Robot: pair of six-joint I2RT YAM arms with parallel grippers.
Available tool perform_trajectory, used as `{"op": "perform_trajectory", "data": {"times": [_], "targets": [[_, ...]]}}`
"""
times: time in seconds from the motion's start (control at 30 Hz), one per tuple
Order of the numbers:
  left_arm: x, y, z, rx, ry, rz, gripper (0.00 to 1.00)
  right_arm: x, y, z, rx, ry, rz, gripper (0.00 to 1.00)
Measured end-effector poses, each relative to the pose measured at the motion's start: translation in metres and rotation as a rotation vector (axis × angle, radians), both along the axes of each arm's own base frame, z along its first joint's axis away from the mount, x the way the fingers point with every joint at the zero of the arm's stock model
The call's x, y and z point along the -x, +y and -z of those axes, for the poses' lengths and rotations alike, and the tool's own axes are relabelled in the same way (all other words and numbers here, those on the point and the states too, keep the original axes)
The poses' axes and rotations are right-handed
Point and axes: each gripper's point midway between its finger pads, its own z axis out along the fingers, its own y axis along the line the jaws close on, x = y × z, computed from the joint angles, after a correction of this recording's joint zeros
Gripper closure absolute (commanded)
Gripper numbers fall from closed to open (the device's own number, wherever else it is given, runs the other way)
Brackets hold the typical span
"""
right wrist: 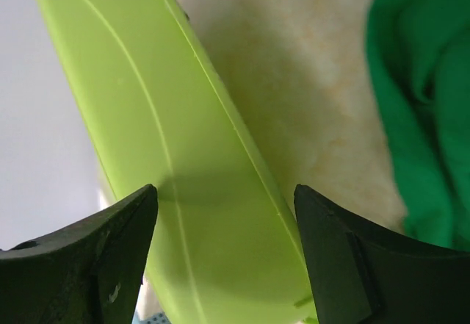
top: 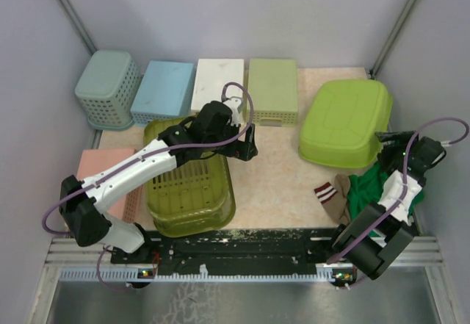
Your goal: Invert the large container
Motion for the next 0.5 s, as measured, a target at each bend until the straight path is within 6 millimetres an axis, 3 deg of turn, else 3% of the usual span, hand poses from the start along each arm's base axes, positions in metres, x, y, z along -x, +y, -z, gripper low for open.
{"op": "perform_trajectory", "data": {"times": [0.07,0.23,0.37,0.5], "targets": [[0.0,0.0,0.0,-0.001,0.0,0.0,0.0,0.007,-0.001,0.018,-0.007,0.083,0.0,0.12],[0.0,-0.001,0.0,-0.001,0.0,0.001,0.0,0.026,-0.001,0.047,-0.015,0.254,-0.007,0.1],[-0.003,-0.003,-0.005,0.008,-0.008,0.001,0.0,0.032,-0.011,0.04,0.054,0.333,0.015,0.1],[-0.006,-0.005,-0.014,0.015,-0.031,0.003,0.0,0.026,-0.01,0.018,0.174,0.362,0.007,0.1]]}}
